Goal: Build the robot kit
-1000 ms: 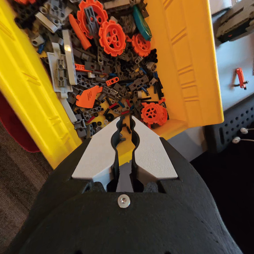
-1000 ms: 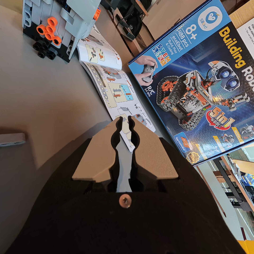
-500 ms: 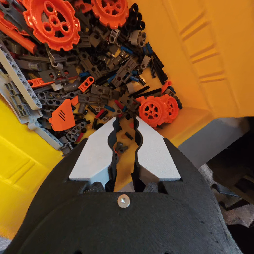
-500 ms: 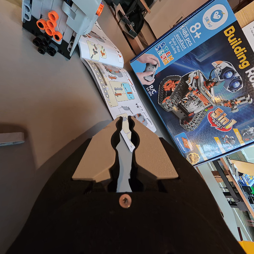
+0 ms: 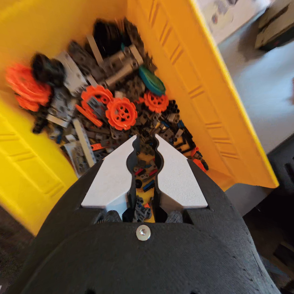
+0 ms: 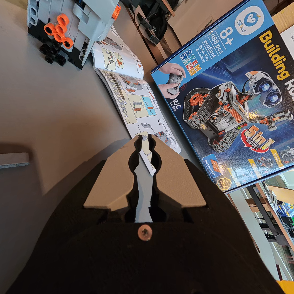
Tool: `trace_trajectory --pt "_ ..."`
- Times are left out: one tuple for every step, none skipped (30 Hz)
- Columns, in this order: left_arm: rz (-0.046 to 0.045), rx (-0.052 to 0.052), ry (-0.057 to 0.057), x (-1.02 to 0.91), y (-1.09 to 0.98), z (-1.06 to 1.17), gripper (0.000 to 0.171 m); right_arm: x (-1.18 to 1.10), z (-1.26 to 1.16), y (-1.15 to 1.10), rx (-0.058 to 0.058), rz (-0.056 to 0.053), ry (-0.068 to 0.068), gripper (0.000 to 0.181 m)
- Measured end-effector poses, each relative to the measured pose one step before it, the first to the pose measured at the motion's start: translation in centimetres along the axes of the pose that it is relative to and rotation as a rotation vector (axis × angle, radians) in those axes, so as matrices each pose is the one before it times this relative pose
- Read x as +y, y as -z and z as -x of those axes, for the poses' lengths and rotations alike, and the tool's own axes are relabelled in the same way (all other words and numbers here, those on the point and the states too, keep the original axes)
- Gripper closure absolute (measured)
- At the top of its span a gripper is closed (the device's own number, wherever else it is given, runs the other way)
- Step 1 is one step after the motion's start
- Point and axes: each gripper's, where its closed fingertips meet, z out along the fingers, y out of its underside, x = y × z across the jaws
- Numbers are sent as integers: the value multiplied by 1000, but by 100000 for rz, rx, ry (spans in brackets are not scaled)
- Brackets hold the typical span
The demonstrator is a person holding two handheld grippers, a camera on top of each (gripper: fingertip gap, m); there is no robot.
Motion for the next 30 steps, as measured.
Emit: trace_trajectory --pt "-2912 -3057 -818 -1107 968 383 157 22 46 -16 -130 180 297 174" --pt "-986 -3603 -708 -789 923 520 157 14 28 -13 -76 121 273 174" --pt "1647 -2961 -169 -299 765 504 157 -24 2 6 27 -157 54 174" --pt "4543 -914 880 235 531 290 156 -29 -42 22 102 -278 -299 174" --pt "5772 189 1793 421 365 183 158 -29 -67 32 119 -257 -494 174" --pt "4659 -727 1996 257 259 346 164 -20 -61 21 92 -243 -504 174" --pt "4108 -595 1901 231 143 252 166 -14 -37 2 -1 -189 -392 174" --pt "4979 1600 1623 402 8 -148 166 -5 -9 2 -68 -51 -147 174" --pt "4993 2600 1222 480 -77 -342 165 14 29 -16 -142 99 147 174" --pt "4102 1947 1073 426 -145 -228 164 19 48 -18 -172 156 350 174" --pt "3399 1284 1490 424 -190 -64 163 22 56 -13 -144 142 353 174" --pt "1139 -44 2361 166 -150 203 165 5 23 -20 -90 93 195 174" --pt "-2311 -711 2982 -295 -35 364 167 -4 -4 8 29 -71 -9 174" --pt "-2966 915 3118 -407 124 188 168 -31 -27 32 108 -271 -214 174" --pt "-1863 1671 3115 -331 306 57 171 -16 -46 22 151 -226 -239 174" --pt "-3043 148 2117 -488 419 153 171 -35 -34 10 -16 -271 -177 174" --pt "-3700 -574 95 -503 398 76 171 33 -52 -11 69 167 -512 174" --pt "-1808 123 -2072 -159 249 -184 171 -24 -32 25 63 -235 -364 174" --pt "-85 186 -3484 179 143 -283 171 -26 -41 8 106 -250 -220 174" --pt "512 -691 -3493 289 84 -156 169 23 -33 -2 33 82 -234 174" --pt "482 -851 -2334 235 64 -91 168 7 -34 -8 82 -25 -71 174" --pt "208 -523 -821 89 18 -37 167 -17 -14 5 -3 -130 -136 174" --pt "-443 -461 207 -185 -74 52 164 -30 -10 36 14 -292 -114 174" --pt "-1098 -227 558 -499 -231 85 158 -51 -16 42 21 -433 -142 174" --pt "-831 85 590 -634 -454 123 145 -36 -40 26 51 -318 -405 174" --pt "-69 -16 276 -631 -635 237 124 -30 -59 37 98 -324 -491 174" --pt "160 65 -215 -619 -743 318 109 -26 -65 20 121 -255 -507 174" --pt "168 785 268 -570 -773 310 107 2 -55 18 93 -62 -493 174" --pt "640 1008 1564 -419 -741 334 106 -12 -15 -1 -20 -97 -168 174" --pt "1003 92 2007 -274 -648 411 109 7 15 -4 -47 51 57 174"
